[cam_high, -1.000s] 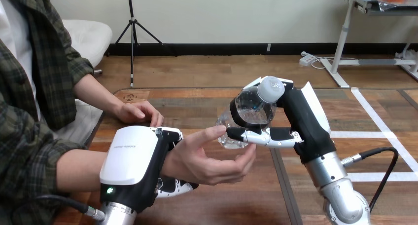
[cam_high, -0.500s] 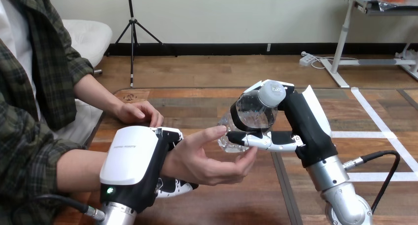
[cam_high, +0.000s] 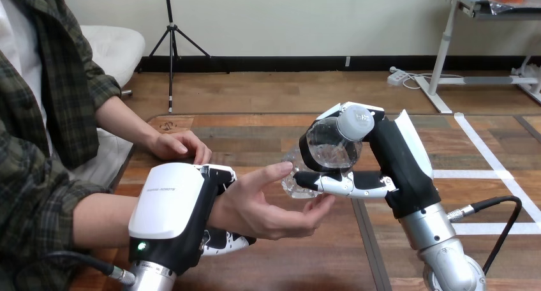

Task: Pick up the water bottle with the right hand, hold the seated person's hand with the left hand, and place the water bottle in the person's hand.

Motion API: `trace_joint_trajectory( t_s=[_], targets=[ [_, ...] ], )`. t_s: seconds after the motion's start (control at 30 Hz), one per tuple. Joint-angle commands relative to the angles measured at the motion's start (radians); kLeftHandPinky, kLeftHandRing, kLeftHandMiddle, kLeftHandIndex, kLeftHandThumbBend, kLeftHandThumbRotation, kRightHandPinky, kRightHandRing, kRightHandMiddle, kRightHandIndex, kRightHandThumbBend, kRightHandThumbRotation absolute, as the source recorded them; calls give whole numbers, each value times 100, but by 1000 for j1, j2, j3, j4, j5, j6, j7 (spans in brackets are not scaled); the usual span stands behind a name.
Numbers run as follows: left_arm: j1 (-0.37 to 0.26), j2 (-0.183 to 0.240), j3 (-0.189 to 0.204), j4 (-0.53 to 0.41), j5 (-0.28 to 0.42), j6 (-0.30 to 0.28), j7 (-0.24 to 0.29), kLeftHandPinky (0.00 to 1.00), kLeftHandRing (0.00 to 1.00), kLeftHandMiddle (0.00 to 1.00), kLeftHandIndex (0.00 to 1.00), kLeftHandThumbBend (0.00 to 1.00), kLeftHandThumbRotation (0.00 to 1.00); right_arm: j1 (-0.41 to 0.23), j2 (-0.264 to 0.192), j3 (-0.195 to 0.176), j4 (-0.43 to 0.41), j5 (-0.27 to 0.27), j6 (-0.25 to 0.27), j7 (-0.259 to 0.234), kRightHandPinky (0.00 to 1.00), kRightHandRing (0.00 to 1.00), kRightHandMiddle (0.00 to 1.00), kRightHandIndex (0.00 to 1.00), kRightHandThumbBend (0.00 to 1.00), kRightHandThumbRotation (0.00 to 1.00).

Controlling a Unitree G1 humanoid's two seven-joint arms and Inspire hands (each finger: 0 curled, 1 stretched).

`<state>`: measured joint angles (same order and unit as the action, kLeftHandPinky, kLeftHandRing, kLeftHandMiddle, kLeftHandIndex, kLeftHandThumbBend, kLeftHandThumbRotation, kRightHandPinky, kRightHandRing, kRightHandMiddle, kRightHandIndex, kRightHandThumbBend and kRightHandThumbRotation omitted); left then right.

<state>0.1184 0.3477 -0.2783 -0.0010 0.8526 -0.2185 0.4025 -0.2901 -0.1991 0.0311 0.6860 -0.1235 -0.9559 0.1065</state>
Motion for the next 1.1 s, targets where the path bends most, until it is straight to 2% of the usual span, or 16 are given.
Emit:
trace_joint_trajectory(
  t_s=[0.0,0.6,1.07],
  targets=[
    [-21,-19,-19,-33,-23,-42,4,23,26,30,28,86,0,-22,-3,-5,-85,32,-9,10,33,38,44,46,72,0],
    [-21,-20,-16,-38,-26,-41,-2,23,26,30,28,87,0,37,-8,6,-162,76,-14,81,33,39,44,46,72,0],
    [-23,-20,-16,-35,-21,-44,6,22,26,30,28,87,0,87,-7,13,-248,89,22,123,34,39,44,46,72,0]
  ],
)
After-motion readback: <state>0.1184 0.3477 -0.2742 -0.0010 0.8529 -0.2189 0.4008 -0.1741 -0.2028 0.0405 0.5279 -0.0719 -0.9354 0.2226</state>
